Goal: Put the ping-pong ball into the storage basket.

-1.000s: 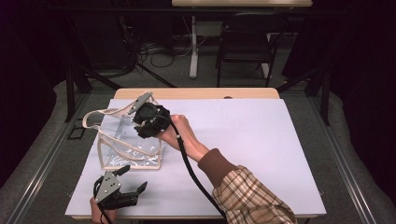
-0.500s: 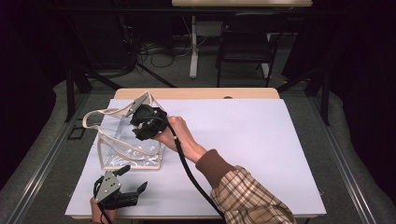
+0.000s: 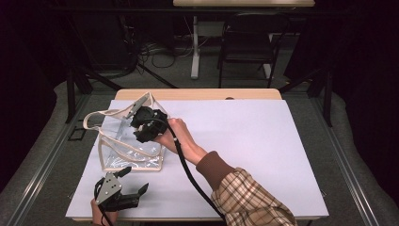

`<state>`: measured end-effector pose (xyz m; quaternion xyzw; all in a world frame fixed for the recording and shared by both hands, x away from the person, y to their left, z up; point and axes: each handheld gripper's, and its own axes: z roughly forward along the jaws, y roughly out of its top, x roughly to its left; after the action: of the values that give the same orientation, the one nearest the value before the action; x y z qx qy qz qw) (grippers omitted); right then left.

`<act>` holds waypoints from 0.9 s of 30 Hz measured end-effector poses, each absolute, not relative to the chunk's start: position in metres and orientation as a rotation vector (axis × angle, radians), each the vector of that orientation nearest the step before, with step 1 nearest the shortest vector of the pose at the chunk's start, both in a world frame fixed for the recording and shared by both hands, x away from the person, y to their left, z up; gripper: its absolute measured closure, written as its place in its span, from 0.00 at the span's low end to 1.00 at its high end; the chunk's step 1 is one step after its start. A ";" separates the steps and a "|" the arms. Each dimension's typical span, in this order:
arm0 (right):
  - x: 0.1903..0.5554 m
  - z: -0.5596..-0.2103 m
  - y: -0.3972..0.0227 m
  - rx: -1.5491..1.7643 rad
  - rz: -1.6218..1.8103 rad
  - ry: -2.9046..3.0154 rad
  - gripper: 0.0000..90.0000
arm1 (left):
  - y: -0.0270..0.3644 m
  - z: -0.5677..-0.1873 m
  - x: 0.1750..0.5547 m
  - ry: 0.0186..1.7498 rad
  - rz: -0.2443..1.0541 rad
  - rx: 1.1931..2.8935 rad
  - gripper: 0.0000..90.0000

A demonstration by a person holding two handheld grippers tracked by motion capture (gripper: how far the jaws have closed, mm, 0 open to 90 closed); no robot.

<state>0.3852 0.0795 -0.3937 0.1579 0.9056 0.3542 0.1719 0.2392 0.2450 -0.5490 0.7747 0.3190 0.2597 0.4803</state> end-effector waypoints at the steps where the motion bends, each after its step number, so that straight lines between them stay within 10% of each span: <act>1: 0.385 -0.394 0.080 0.449 1.004 2.572 0.56 | 0.245 -0.549 0.239 0.778 0.633 1.890 0.18; 27: 0.383 -0.403 0.085 0.469 0.969 2.600 0.50 | 0.245 -0.549 0.239 0.778 0.636 1.893 0.18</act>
<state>0.3829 0.0847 -0.4027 0.1643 0.9116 0.3398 0.1629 0.2391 0.2450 -0.5488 0.7755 0.3186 0.2605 0.4787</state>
